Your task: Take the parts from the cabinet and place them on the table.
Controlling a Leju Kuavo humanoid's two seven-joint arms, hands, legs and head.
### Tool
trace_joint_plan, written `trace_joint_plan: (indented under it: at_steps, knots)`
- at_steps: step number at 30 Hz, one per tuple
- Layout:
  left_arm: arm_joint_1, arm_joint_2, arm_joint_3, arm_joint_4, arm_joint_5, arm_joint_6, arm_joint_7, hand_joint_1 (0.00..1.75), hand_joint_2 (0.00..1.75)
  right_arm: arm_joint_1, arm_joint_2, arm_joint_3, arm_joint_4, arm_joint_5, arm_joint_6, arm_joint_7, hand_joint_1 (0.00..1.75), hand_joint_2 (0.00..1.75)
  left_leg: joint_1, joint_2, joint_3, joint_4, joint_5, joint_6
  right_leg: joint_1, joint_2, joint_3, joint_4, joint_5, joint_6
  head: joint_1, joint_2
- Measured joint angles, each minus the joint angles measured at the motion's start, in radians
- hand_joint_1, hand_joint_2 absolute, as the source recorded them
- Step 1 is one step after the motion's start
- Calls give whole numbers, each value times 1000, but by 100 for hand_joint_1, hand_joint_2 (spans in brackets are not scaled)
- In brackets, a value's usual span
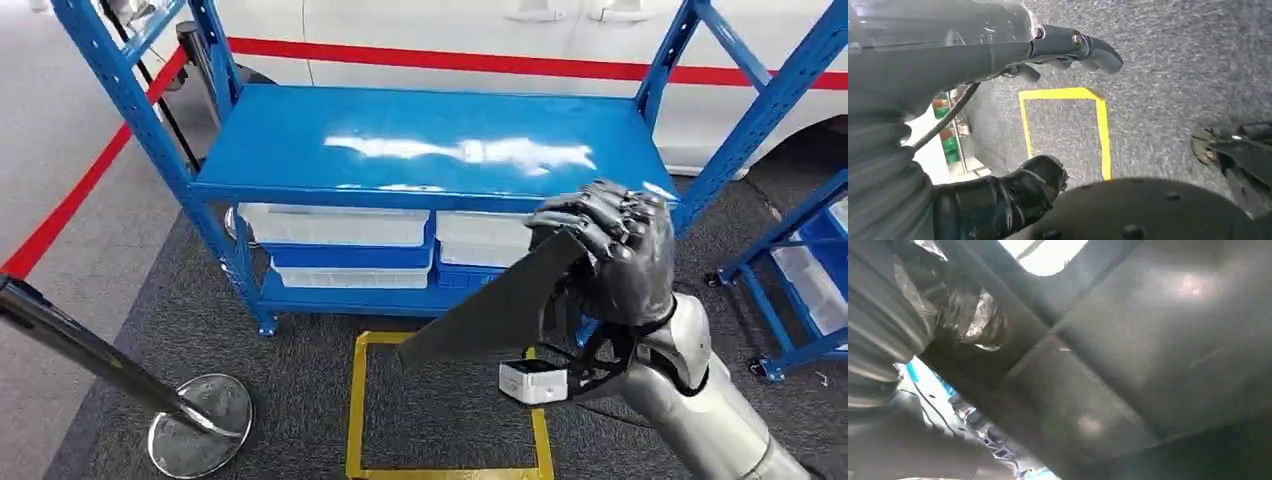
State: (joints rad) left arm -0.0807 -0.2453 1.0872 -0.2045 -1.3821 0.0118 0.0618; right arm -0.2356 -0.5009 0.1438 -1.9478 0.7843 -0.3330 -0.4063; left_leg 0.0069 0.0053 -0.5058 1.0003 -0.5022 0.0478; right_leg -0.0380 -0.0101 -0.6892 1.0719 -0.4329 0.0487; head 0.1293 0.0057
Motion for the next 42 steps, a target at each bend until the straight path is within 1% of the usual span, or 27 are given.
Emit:
trace_joint_plan:
  at_steps: [2,3,5,7,8,9,10,13,14,15,17,18,19,20,21,23,25,26,29,31,33,34,36,38,39,40,42]
  knots:
    - [1,0,0,0,0,0,0,0,175,-8,-8,7,13,-9,6,0,175,175,-7,3,-30,2,25,13,3,0,-35,137,-128,0,0,0]
    - [2,0,0,0,0,0,0,0,175,-11,-11,11,19,-10,6,0,175,175,-12,4,-47,4,39,16,6,0,-48,208,-162,1,0,0]
    - [2,0,0,0,0,0,0,0,175,-13,-17,16,30,-10,8,0,175,175,-20,5,-84,10,62,19,13,1,-34,269,-134,-4,0,0]
    - [3,0,0,0,0,0,1,0,175,-24,-23,24,37,-20,49,10,175,175,-28,4,-118,20,81,19,23,2,54,181,-64,-21,0,0]
    - [2,-2,0,0,0,-1,1,0,175,-39,-30,30,43,-33,87,21,175,175,-32,4,-131,24,90,19,29,3,120,95,-55,-33,-1,0]
    - [1,-5,1,0,1,-1,2,0,175,-56,-42,34,53,-51,131,28,175,175,-32,5,-138,28,98,17,36,2,175,6,-100,-50,-1,0]
    - [1,-6,1,0,1,-1,2,0,175,-71,-51,35,66,-68,159,32,175,175,-37,4,-143,30,106,13,35,0,203,-53,-114,-50,-1,0]
    - [2,-7,2,0,3,-1,3,0,175,-120,-65,37,115,-106,209,32,175,175,-30,6,-145,20,135,-2,45,-1,190,-53,-88,-61,0,0]
    - [6,-5,4,0,7,-1,4,0,175,-130,-69,38,132,-111,226,33,175,175,-38,2,-151,17,141,-9,30,-4,177,-65,-68,-66,0,0]
    - [4,-5,5,0,9,-1,4,0,175,-147,-73,41,143,-117,240,34,175,175,-33,-4,-165,39,98,-18,27,-9,165,-68,-54,-71,-1,0]
    - [5,-6,10,0,14,-1,4,0,175,-166,-77,45,159,-123,264,43,175,175,-21,-6,-199,156,-34,-34,23,-9,130,-68,-26,-75,-3,0]
    - [7,-6,13,0,18,-1,4,0,175,-176,-80,46,165,-123,271,46,175,175,-14,-6,-212,225,-80,-41,22,-8,114,-67,-13,-74,-3,0]
    - [8,-5,16,0,19,-1,5,0,175,-188,-81,47,173,-120,278,53,175,175,-8,-5,-217,283,-96,-48,20,-8,98,-65,1,-72,-2,0]
    - [8,-4,20,0,20,-1,8,0,175,-197,-82,50,182,-117,283,57,175,175,-3,-5,-210,313,-80,-52,18,-8,78,-63,15,-67,-3,0]
    - [8,-4,21,0,21,-1,10,0,175,-202,-83,53,189,-117,285,60,175,175,1,-5,-184,302,-37,-57,15,-8,58,-58,28,-61,-3,0]
    - [8,-4,22,0,21,-1,13,0,175,-210,-87,57,197,-117,290,64,175,175,7,-5,-85,185,22,-65,7,-9,24,-46,46,-49,-3,0]
    - [8,-3,23,0,21,-1,22,0,175,-221,-91,60,203,-117,294,68,175,175,2,-11,33,6,-34,-62,8,-8,5,-32,62,-33,-3,0]
    - [9,-3,24,0,21,-2,22,0,175,-225,-92,63,208,-121,303,71,175,175,0,-14,23,14,-32,-46,8,-10,7,-39,72,-27,-1,0]
    - [13,-3,26,0,21,-3,28,0,175,-240,-92,77,222,-134,319,75,175,175,-3,-12,0,3,-3,-18,5,-10,3,-56,108,-6,0,0]
    - [6,-3,27,0,21,-3,29,0,175,-242,-92,82,235,-137,322,77,175,175,1,-5,-22,2,23,1,3,-3,-24,5,0,-7,0,0]
    - [7,-3,27,0,21,-3,29,0,175,-247,-92,82,241,-139,327,79,175,175,-4,7,-54,4,48,11,6,-1,-59,158,-122,-4,0,0]
    - [7,-3,27,0,21,-3,29,0,175,-249,-92,82,245,-144,333,80,175,175,-8,8,-70,5,59,12,7,0,-67,223,-144,-4,0,0]
    - [8,-3,27,0,21,-3,29,0,175,-252,-92,92,256,-159,344,84,175,175,-15,19,-104,13,79,13,10,-1,-39,258,-100,-8,-1,0]
    - [8,-3,27,0,21,-3,27,0,175,-257,-92,97,262,-161,347,85,175,175,-18,30,-135,23,93,11,18,-8,61,151,-43,-20,0,0]
    - [7,-4,27,0,21,-3,27,0,175,-264,-92,99,264,-161,347,85,175,175,-19,36,-143,28,100,8,24,-30,133,61,-51,-29,0,0]
    - [7,-5,27,0,21,-3,26,0,175,-273,-91,100,265,-162,347,86,175,175,-26,41,-148,30,105,3,37,-62,182,-21,-94,-36,0,0]
    - [8,-6,27,0,21,-3,24,0,175,-280,-90,103,268,-164,347,89,175,175,-23,60,-143,24,121,-7,43,-49,184,-50,-88,-47,0,0]
